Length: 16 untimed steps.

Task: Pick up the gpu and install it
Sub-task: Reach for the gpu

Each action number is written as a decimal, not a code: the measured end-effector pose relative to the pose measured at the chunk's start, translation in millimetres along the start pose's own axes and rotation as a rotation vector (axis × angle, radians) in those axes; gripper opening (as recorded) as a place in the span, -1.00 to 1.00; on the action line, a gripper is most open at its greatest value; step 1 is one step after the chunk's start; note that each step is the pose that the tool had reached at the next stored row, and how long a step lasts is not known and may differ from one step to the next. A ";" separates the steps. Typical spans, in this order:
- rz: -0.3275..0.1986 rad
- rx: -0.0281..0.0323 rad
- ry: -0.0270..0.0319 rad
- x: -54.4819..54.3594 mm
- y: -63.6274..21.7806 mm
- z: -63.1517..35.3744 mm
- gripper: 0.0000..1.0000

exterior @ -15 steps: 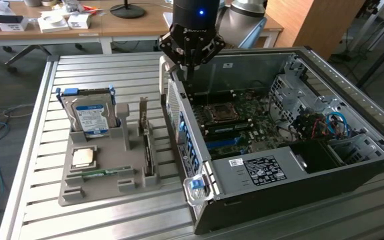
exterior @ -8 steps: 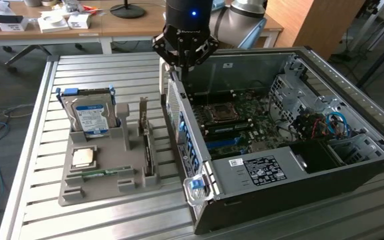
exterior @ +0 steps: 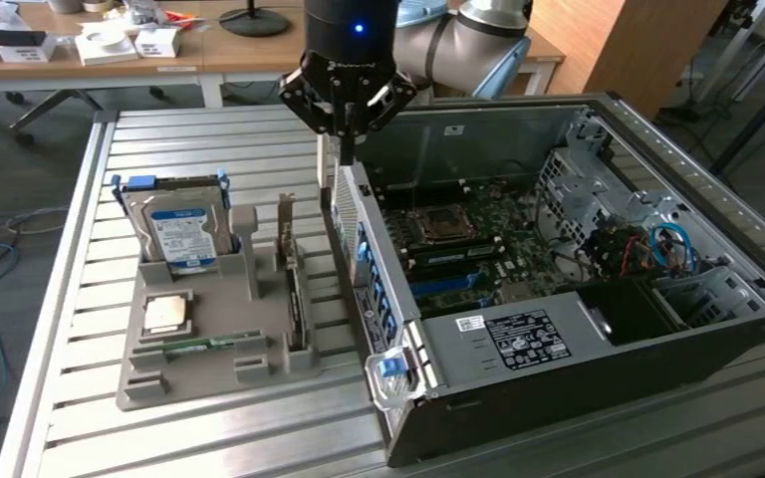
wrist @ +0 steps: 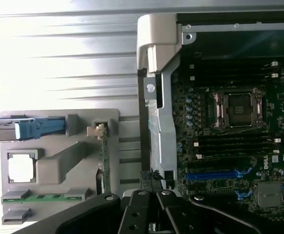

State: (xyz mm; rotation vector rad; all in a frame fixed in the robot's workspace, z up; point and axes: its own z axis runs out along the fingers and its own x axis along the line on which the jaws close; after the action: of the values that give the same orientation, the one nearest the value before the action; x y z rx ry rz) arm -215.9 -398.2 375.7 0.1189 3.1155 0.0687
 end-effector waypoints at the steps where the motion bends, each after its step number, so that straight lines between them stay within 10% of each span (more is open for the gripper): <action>1: 0.000 0.0000 0.0000 2.6 -0.2 0.1 -0.79; 16: 0.000 -0.0001 -0.0001 37.3 -2.9 1.5 -0.79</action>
State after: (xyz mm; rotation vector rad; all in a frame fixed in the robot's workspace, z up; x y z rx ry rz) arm -253.2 -398.1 373.3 0.1189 3.1154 0.0688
